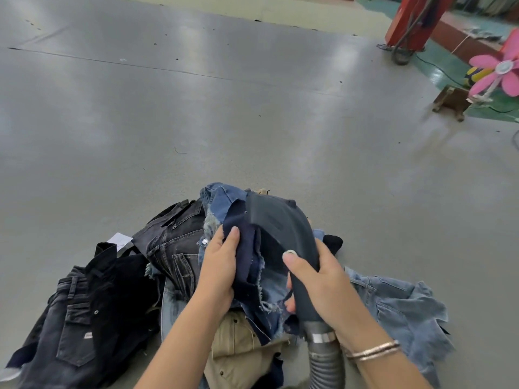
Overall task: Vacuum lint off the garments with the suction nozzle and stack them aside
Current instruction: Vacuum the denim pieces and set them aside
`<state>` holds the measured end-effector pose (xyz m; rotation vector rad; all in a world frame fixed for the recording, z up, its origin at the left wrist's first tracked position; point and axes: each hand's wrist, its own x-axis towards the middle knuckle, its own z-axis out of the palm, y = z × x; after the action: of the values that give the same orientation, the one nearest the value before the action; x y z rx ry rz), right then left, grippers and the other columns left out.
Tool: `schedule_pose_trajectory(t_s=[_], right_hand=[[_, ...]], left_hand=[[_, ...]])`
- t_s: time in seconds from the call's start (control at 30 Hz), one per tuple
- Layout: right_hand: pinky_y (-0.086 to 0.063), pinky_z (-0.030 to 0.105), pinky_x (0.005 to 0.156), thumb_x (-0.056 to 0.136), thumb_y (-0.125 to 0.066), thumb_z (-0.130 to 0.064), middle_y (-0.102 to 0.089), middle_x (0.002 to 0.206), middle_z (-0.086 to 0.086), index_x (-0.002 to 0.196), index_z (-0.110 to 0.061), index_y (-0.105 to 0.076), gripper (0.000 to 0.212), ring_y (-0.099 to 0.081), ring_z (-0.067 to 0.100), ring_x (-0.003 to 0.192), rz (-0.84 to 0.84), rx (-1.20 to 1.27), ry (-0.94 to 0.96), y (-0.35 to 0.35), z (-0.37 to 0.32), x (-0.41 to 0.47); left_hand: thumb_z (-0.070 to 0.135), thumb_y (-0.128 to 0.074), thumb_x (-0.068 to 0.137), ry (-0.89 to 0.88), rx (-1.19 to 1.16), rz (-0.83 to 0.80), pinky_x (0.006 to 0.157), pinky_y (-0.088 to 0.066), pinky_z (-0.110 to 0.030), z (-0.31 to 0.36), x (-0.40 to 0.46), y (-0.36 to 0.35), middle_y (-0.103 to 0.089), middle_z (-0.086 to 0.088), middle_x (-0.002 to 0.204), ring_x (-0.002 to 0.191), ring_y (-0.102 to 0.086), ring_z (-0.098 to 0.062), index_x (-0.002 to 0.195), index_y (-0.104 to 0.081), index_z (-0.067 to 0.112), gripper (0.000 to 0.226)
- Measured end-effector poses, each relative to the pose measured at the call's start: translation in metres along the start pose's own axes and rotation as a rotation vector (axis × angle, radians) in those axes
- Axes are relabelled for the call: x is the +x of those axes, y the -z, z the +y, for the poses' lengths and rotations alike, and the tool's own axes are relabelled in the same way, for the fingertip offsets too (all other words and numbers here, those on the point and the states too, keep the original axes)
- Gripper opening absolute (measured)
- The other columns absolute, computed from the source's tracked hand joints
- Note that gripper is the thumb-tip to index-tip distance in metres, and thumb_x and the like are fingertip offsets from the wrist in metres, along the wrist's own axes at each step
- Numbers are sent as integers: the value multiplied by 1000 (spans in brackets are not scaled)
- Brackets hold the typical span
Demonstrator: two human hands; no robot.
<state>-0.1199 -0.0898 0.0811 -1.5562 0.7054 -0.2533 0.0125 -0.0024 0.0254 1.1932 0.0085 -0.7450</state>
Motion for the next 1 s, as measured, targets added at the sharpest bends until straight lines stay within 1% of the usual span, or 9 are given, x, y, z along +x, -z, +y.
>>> schedule_pose_trajectory(t_s=[0.07, 0.13, 0.27, 0.33, 0.53, 0.7, 0.77, 0.83, 1.0], right_hand=[[-53, 32, 50, 87, -63, -34, -59, 63, 3, 86, -34, -58, 5, -60, 24, 49, 39, 0, -5, 3, -1, 7], [-52, 30, 50, 86, -62, -37, -59, 63, 2, 84, -36, -58, 5, -61, 24, 49, 38, -9, -4, 6, 0, 3], [-52, 28, 51, 76, -60, -54, -62, 64, -1, 89, -46, -56, 16, -62, 22, 49, -70, -66, -2, 2, 10, -25], [-51, 26, 49, 79, -61, -50, -62, 64, -2, 90, -46, -55, 13, -61, 23, 47, -102, -72, -25, -1, 14, -31], [-53, 32, 50, 88, -61, -37, -60, 62, 1, 88, -33, -57, 5, -61, 23, 49, 98, -49, -30, 14, 9, 3], [-54, 33, 47, 87, -61, -38, -62, 64, 5, 97, -25, -56, 18, -63, 25, 48, 257, -8, -16, 38, 7, 15], [-54, 35, 47, 86, -62, -40, -63, 63, 4, 93, -28, -57, 14, -63, 27, 49, 233, -14, -18, 48, 11, 9], [-53, 34, 47, 86, -62, -39, -63, 63, 5, 86, -33, -59, 7, -63, 29, 49, 144, -17, -32, 52, 15, 3], [-50, 29, 48, 88, -62, -34, -60, 62, 6, 85, -38, -61, 5, -60, 31, 48, -40, -25, -55, 51, 15, -2]], left_hand=[[20, -43, 102, -16, 56, -1, 85, -55, -39, 0, -3, -4, -72, -4, 109, 98, -69, -22, 115, -64, 23, 24], [19, -43, 102, -38, 89, 18, 94, -52, -43, 3, -3, -4, -72, -3, 111, 103, -67, -21, 116, -63, 21, 25], [23, -43, 102, -20, 81, 75, 93, -52, -41, 6, 0, -1, -72, -4, 110, 103, -67, -22, 115, -64, 18, 26], [24, -43, 102, 5, 53, 91, 85, -53, -38, 5, 2, 0, -71, -9, 109, 99, -67, -23, 112, -65, 16, 25], [24, -45, 101, 58, 82, 53, 61, -54, -28, -8, 3, -1, -75, -5, 88, 74, -70, -17, 96, -70, 17, 26], [29, -43, 102, -69, 304, 138, 89, -51, -37, -6, 7, 10, -71, 5, 101, 99, -65, -17, 98, -67, 26, 24], [28, -41, 101, -153, 450, 191, 92, -47, -41, -2, 9, 15, -67, 3, 102, 102, -61, -20, 97, -65, 23, 25], [26, -41, 100, -137, 421, 198, 96, -44, -48, 2, 11, 18, -66, -5, 107, 107, -59, -28, 102, -64, 16, 25], [40, -56, 93, -157, 336, 149, 84, -52, -46, 4, 11, 17, -71, -2, 92, 90, -66, -24, 87, -68, 26, 20]])
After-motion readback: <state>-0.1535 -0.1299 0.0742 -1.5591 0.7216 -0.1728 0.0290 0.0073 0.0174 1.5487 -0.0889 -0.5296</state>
